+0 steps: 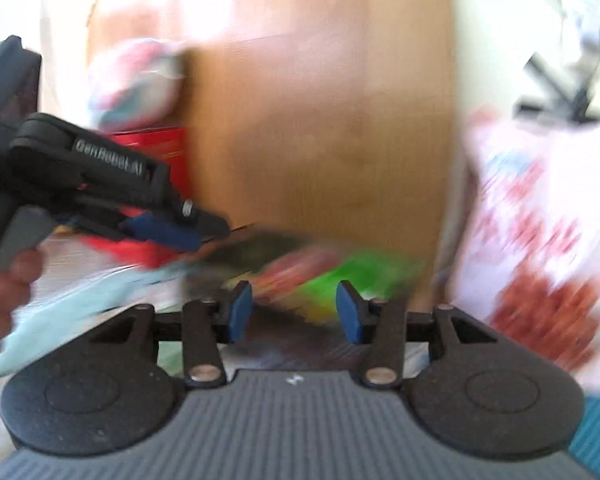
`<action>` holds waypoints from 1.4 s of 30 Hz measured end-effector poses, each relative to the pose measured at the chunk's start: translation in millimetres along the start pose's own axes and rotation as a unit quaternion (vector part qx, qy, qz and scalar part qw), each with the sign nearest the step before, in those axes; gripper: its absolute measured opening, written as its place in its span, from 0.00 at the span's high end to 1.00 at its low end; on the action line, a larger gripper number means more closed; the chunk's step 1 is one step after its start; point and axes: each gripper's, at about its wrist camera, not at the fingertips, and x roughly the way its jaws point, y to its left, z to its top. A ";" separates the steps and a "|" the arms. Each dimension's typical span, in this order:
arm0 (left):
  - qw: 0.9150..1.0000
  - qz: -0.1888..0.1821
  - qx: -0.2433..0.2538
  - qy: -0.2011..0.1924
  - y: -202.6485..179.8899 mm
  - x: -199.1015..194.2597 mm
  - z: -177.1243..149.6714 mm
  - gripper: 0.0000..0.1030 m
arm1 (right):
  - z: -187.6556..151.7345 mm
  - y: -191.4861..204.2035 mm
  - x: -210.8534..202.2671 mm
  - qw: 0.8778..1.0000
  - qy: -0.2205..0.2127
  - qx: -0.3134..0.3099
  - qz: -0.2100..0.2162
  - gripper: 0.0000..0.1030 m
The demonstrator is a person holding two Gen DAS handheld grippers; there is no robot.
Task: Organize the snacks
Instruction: 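Grasp the dark green leaf-print packet with the left tool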
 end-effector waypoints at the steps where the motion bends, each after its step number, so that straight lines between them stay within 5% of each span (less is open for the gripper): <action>1: 1.000 0.005 -0.008 0.004 6.0 -9.0 -8.3 0.63 | -7.9 6.2 -1.3 0.999 0.018 0.005 0.028 0.52; 3: 1.000 0.011 -0.022 0.013 17.0 -23.4 -29.3 0.64 | -33.2 31.1 8.2 0.994 0.079 0.011 0.080 0.52; 10: 0.994 0.029 -0.087 0.061 51.2 -35.9 -90.4 0.67 | -46.3 39.7 39.9 0.982 0.144 0.078 0.097 0.55; 12: 0.991 0.019 -0.111 0.070 61.0 -34.2 -103.5 0.74 | -50.1 44.0 31.2 0.979 0.142 0.104 0.100 0.69; 16: 0.991 0.009 -0.123 0.057 66.0 -42.7 -113.5 0.74 | -57.9 37.2 13.9 0.968 0.139 0.175 0.114 0.81; 27: 0.989 -0.048 -0.107 0.092 31.4 -46.6 -146.4 0.73 | -83.4 33.9 -58.3 0.963 0.100 0.229 0.103 0.83; 33: 0.989 -0.051 -0.110 0.088 23.6 -44.7 -153.8 0.74 | -100.7 24.0 -61.4 0.957 0.097 0.259 0.092 0.86; 37: 0.985 -0.069 -0.130 0.095 27.5 -45.4 -153.1 0.63 | -107.0 11.8 -63.4 0.940 0.085 0.309 0.113 0.87; 38: 0.983 -0.076 -0.139 0.096 29.2 -45.1 -151.7 0.57 | -111.0 2.6 -61.8 0.926 0.086 0.347 0.125 0.87; 39: 0.982 -0.080 -0.145 0.095 30.2 -45.9 -151.1 0.54 | -111.0 2.6 -61.8 0.926 0.086 0.347 0.125 0.87; 42: 0.979 -0.088 -0.153 0.099 30.3 -44.1 -150.8 0.54 | -120.7 -12.5 -62.9 0.893 0.078 0.416 0.154 0.88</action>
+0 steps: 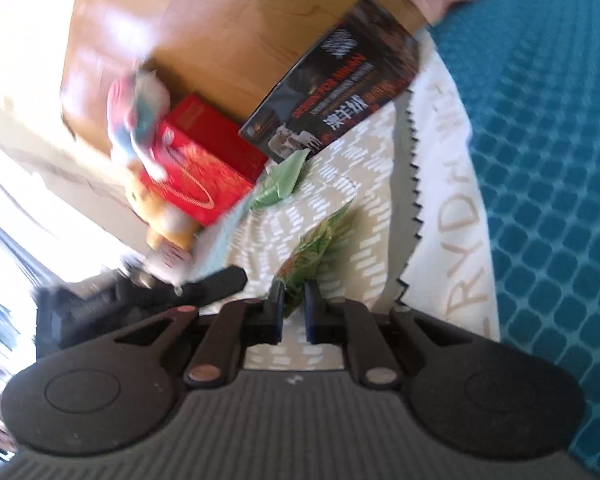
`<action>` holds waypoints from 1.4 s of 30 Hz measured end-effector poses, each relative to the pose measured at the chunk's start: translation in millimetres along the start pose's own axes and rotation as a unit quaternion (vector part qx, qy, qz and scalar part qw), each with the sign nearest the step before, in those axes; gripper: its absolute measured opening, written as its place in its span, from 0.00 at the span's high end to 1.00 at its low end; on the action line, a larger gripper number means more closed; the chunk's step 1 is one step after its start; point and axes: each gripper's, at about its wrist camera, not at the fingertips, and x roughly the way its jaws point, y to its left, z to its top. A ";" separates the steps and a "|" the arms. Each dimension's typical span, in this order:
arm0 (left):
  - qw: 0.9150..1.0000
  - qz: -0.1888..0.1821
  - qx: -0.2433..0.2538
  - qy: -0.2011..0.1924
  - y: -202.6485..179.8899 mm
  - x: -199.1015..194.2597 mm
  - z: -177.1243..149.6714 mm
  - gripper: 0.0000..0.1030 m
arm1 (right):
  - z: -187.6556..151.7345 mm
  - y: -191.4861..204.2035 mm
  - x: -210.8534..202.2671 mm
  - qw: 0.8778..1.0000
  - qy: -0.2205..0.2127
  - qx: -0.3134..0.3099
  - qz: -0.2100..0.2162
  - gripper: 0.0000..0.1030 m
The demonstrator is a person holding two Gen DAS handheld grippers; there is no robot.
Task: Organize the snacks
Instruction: 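Grasp the dark green leaf-print packet with the left tool, then carry the dark green packet over the black box and open the left tool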
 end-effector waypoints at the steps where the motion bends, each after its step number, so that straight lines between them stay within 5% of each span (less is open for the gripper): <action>1: 1.000 -0.006 -0.005 0.003 0.3 1.2 -0.1 0.54 | 0.6 -4.2 -1.5 1.000 -0.001 0.020 0.012 0.88; 4: 1.000 -0.025 -0.013 0.005 -1.3 3.0 -0.4 0.61 | 2.2 -13.4 -4.8 0.996 0.003 0.072 0.059 0.88; 5: 1.000 -0.027 -0.011 0.005 -3.3 3.7 -0.5 0.75 | 2.2 -13.4 -4.8 0.996 0.003 0.072 0.059 0.88; 8: 1.000 -0.023 0.009 0.000 -11.7 3.3 2.1 0.77 | 4.9 -6.4 -5.7 0.997 0.004 0.054 0.054 0.88; 13: 0.998 -0.019 0.054 -0.020 -35.3 -2.5 26.4 0.77 | 34.4 21.8 -4.8 0.999 -0.015 -0.007 0.046 0.88; 20: 0.989 -0.001 0.132 -0.062 -82.5 12.4 106.9 0.76 | 97.5 62.0 14.0 0.995 -0.057 -0.084 0.025 0.87; 25: 0.980 0.057 0.168 -0.090 -93.9 41.8 158.2 0.75 | 149.5 90.0 75.9 0.977 -0.075 -0.192 -0.061 0.88; 31: 0.976 0.112 0.163 -0.087 -70.6 73.5 186.9 0.75 | 163.0 78.9 120.4 0.967 -0.047 -0.230 -0.100 0.89; 34: 0.970 0.150 0.169 -0.091 -64.4 82.1 188.7 0.68 | 157.5 81.9 139.0 0.952 -0.038 -0.276 -0.128 0.84; 37: 0.968 0.155 0.173 -0.097 -57.8 77.5 186.7 0.62 | 150.6 86.4 144.5 0.939 -0.039 -0.309 -0.145 0.82; 42: 0.966 0.153 0.171 -0.119 -54.9 55.1 183.4 0.61 | 149.5 88.0 129.8 0.942 -0.057 -0.301 -0.136 0.80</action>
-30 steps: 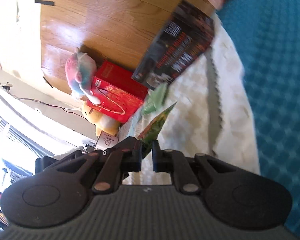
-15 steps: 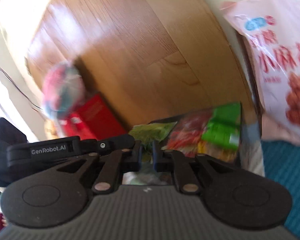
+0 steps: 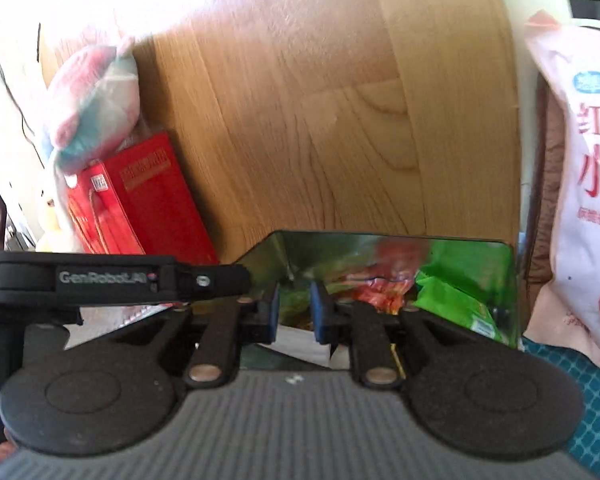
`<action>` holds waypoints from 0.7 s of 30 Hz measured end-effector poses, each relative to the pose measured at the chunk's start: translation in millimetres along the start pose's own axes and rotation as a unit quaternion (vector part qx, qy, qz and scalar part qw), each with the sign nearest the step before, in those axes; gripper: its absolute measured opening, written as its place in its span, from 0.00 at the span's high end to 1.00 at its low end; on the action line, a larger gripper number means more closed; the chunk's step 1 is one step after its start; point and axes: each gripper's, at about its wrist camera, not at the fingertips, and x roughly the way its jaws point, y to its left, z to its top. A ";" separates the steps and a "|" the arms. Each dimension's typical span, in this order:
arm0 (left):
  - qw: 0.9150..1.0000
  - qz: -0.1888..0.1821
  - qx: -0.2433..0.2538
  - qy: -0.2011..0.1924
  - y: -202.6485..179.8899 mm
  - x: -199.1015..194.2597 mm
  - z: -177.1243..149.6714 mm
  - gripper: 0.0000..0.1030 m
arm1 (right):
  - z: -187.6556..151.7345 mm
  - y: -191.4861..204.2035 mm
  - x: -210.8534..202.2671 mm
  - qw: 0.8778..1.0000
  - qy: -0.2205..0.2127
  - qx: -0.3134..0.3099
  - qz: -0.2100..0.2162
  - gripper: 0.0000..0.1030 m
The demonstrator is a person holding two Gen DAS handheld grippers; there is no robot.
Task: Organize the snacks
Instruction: 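Carry the dark green packet over the black box and open the left tool, then withdraw the open left tool from the black box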
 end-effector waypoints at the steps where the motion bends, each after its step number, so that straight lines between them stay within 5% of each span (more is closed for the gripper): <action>1: 1.000 0.000 -0.001 -0.004 1.3 -5.5 -0.4 0.61 | -1.0 -1.8 -5.9 1.000 -0.004 0.005 0.001 0.80; 7: 1.000 0.015 0.013 -0.015 1.5 -42.5 -24.0 0.61 | -13.7 1.8 -40.4 0.999 -0.022 0.039 0.021 0.79; 12: 0.996 0.077 0.050 -0.014 -6.7 -73.0 -68.1 0.61 | -54.7 5.0 -61.0 0.997 0.004 0.067 0.040 0.77; 21: 0.992 0.101 0.074 0.007 -23.1 -97.3 -140.2 0.61 | -124.9 25.7 -99.6 0.996 0.033 0.078 0.004 0.77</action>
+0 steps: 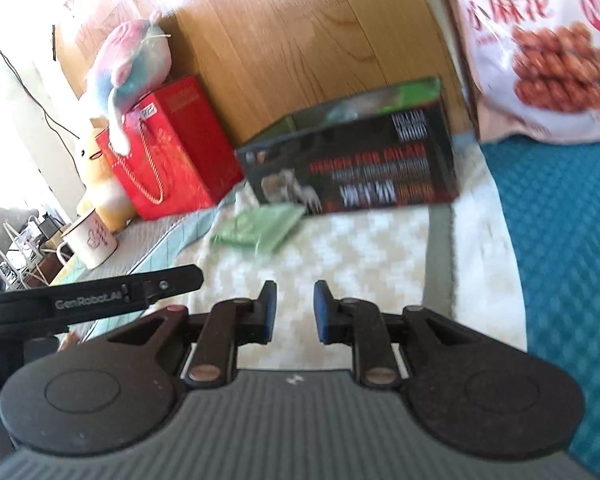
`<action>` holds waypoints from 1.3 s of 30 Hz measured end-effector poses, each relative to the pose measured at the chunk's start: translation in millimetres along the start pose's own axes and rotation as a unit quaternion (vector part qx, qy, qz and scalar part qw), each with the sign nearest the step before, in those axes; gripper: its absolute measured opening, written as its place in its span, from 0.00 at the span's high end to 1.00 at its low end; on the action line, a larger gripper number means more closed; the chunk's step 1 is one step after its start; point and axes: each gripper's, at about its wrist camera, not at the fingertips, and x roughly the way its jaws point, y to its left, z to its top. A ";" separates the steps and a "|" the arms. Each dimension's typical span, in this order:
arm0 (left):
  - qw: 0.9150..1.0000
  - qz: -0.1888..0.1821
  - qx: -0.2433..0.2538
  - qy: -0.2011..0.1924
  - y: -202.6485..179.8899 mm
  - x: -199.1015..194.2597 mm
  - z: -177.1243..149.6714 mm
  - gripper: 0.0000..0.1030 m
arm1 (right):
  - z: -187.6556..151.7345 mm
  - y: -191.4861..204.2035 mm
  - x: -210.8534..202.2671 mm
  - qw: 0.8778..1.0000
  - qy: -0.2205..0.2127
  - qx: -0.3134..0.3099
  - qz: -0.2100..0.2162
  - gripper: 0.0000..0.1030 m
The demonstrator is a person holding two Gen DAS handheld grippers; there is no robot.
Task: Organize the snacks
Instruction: 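Withdraw the open left tool from the black box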
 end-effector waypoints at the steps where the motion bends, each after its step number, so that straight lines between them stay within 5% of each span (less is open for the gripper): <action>1: 1.000 0.003 0.004 -0.001 -1.8 -2.6 -4.2 0.61 | -3.8 0.1 -3.0 1.000 0.000 0.003 -0.001 0.77; 24: 0.998 0.056 0.023 -0.011 7.0 -9.0 -42.2 0.56 | -32.4 4.5 -20.1 1.000 -0.012 0.002 -0.021 0.70; 39: 1.000 0.022 0.000 -0.021 17.7 -12.5 -43.2 0.53 | -29.4 6.1 -17.6 1.000 -0.007 -0.002 -0.022 0.61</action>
